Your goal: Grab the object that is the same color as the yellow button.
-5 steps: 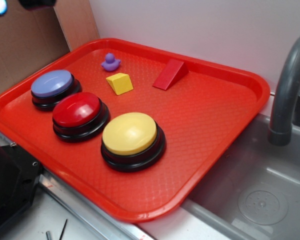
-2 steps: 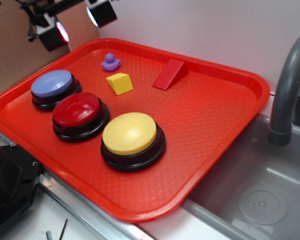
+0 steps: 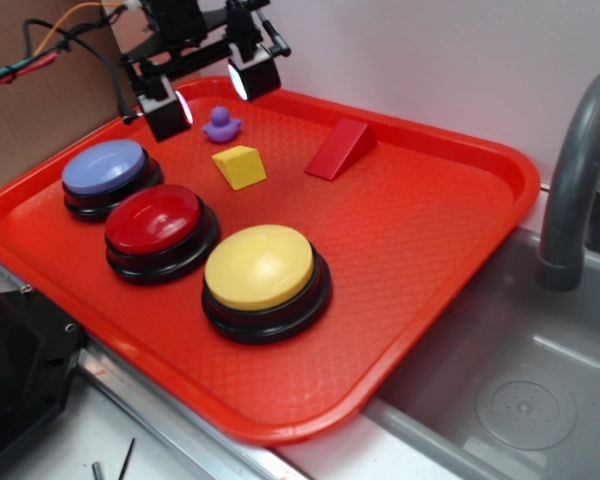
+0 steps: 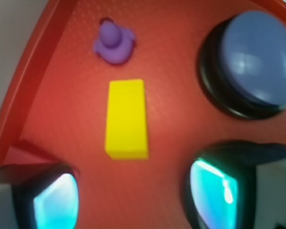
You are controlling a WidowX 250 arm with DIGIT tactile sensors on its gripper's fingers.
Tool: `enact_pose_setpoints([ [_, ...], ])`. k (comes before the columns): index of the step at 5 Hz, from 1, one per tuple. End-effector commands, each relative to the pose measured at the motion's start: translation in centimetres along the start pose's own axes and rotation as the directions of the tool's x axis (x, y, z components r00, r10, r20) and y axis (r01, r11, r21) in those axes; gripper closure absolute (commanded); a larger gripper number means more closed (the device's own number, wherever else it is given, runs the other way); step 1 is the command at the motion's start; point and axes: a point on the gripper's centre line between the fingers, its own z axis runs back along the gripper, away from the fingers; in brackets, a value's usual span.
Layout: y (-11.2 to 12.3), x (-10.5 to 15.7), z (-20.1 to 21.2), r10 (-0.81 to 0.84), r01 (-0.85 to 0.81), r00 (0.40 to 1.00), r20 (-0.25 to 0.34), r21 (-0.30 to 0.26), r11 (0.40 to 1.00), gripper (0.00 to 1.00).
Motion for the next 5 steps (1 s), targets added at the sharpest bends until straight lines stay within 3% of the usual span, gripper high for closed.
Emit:
enact_pose_setpoints([
  [1, -0.8, 2.3, -2.1, 0.038, -0.039, 0.998, 0.049, 0.014, 0.999, 0.0],
  [3, -0.9, 1.3, -4.9, 0.018, -0.021, 0.997, 0.069, 0.049, 0.999, 0.0],
  [4, -0.8, 1.3, -5.4, 0.032, -0.037, 0.996, 0.086, 0.05, 0.998, 0.87],
  [5, -0.7, 1.3, -5.3, 0.051, -0.055, 0.995, 0.086, 0.044, 0.998, 1.0],
])
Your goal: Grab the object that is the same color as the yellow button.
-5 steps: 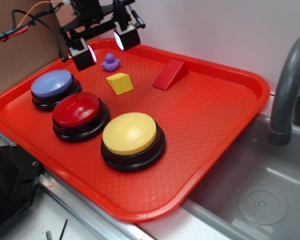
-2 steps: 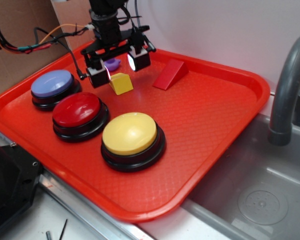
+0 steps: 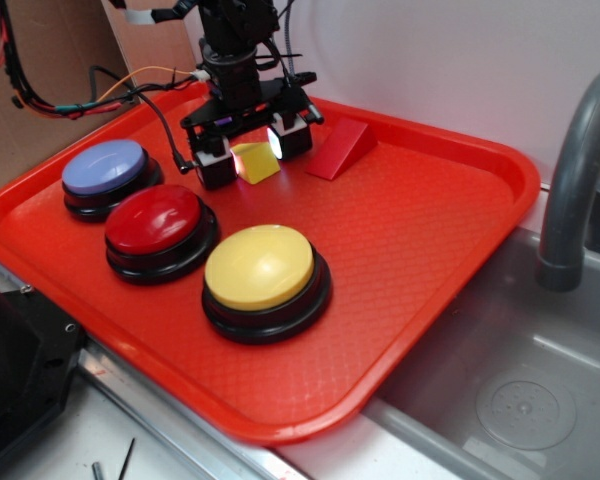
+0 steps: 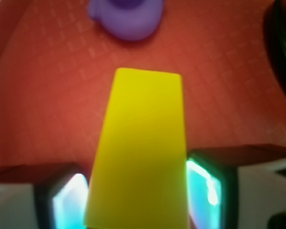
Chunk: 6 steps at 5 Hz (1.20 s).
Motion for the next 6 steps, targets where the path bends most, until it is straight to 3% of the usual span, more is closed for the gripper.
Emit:
enact_pose_setpoints([
  [1, 0.7, 1.1, 0.4, 0.043, -0.043, 0.999, 0.015, -0.015, 0.999, 1.0],
  [2, 0.7, 1.4, 0.6, 0.054, -0.054, 0.998, 0.024, -0.011, 0.998, 1.0],
  [3, 0.4, 1.3, 3.8, -0.065, 0.064, 0.998, -0.026, -0.049, 0.997, 1.0],
  [4, 0.2, 1.0, 8.6, -0.26, 0.246, 0.962, -0.082, -0.149, 0.958, 1.0],
  [5, 0.2, -0.2, 12.2, -0.488, 0.461, 0.863, -0.134, -0.187, 0.867, 1.0],
  [6, 0.7, -1.5, 15.5, -0.62, 0.588, 0.778, -0.104, -0.229, 0.776, 1.0],
])
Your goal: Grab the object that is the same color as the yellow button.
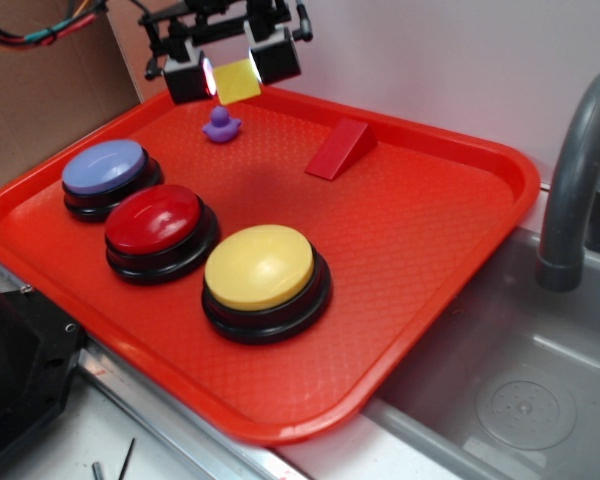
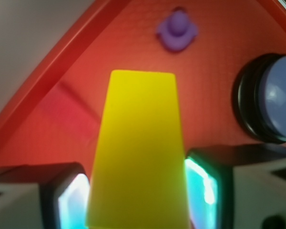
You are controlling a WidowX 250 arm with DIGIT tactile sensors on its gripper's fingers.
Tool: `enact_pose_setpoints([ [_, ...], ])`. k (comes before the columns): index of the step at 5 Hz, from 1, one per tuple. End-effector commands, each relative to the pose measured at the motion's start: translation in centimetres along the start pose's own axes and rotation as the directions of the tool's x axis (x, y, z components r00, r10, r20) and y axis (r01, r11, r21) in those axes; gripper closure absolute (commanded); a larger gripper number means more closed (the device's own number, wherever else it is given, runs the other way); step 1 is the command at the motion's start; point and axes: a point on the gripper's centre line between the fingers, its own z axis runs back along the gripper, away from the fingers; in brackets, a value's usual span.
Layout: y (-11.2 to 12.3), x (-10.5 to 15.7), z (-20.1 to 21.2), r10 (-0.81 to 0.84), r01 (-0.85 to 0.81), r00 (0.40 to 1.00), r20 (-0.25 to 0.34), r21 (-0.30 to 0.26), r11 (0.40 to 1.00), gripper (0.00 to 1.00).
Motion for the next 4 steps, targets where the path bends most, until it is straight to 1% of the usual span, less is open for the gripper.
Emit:
enact_pose_setpoints([
  [1, -0.5, -3.1, 8.5, -0.276, 0.282, 0.957, 0.083, -0.063, 0.957, 1.0],
  [2, -0.1, -3.9, 10.2, -0.286, 0.296, 0.952, 0.11, -0.089, 0.951, 1.0],
  [3, -0.2, -3.7, 10.4, -0.278, 0.286, 0.956, 0.097, -0.084, 0.955, 1.0],
  [4, 0.2, -2.0, 10.2, -0.151, 0.158, 0.985, 0.088, -0.073, 0.985, 1.0],
])
